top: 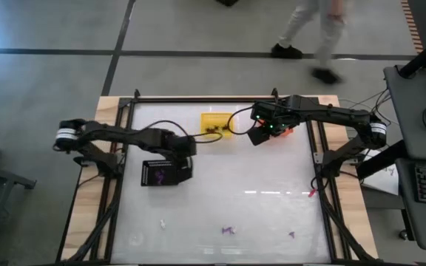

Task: Sort Halloween decoration
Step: Put the purple hat toy into the black basket, then put the white skeleton toy into the orange basket

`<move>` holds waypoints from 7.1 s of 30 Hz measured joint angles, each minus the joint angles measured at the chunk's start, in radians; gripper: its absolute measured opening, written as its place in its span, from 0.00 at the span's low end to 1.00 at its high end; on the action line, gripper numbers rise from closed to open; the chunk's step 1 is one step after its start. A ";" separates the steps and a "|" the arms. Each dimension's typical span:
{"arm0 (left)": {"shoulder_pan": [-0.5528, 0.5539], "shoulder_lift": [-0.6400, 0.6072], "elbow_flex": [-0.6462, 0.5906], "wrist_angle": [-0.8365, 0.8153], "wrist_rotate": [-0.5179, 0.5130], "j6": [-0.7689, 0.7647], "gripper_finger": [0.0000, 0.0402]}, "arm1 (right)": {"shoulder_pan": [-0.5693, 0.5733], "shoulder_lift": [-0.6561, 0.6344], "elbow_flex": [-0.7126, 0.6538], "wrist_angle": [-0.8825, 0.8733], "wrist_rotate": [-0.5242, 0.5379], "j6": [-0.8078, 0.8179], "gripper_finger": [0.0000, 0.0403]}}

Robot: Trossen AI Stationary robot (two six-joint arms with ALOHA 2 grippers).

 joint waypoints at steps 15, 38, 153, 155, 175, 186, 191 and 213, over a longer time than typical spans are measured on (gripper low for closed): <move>-0.018 -0.366 -0.382 0.026 0.066 -0.153 0.00 | 0.028 0.000 -0.004 0.004 -0.031 -0.035 0.37; -0.028 -0.374 -0.348 0.040 0.135 -0.118 0.27 | 0.393 0.033 -0.017 0.156 -0.177 0.093 0.33; -0.061 -0.374 -0.180 -0.208 0.137 -0.152 0.29 | 0.262 0.015 -0.183 0.006 0.160 -0.115 0.03; -0.064 -0.374 -0.178 -0.210 0.149 -0.180 0.29 | 0.175 -0.038 -0.228 0.027 0.160 -0.175 0.03; -0.243 -0.374 -0.067 -0.242 0.190 -0.525 0.21 | -0.457 -0.136 -0.441 0.357 -0.038 -0.668 0.11; -0.310 -0.373 -0.067 -0.253 0.209 -0.721 0.21 | -0.481 -0.059 -0.412 0.362 0.034 -0.786 0.32; -0.368 -0.358 -0.068 -0.252 0.262 -0.775 0.21 | -0.481 -0.060 -0.412 0.361 0.036 -0.785 0.37; -0.537 -0.148 -0.007 -0.189 0.396 -1.286 0.38 | -0.481 -0.087 -0.282 0.261 0.054 -0.778 0.43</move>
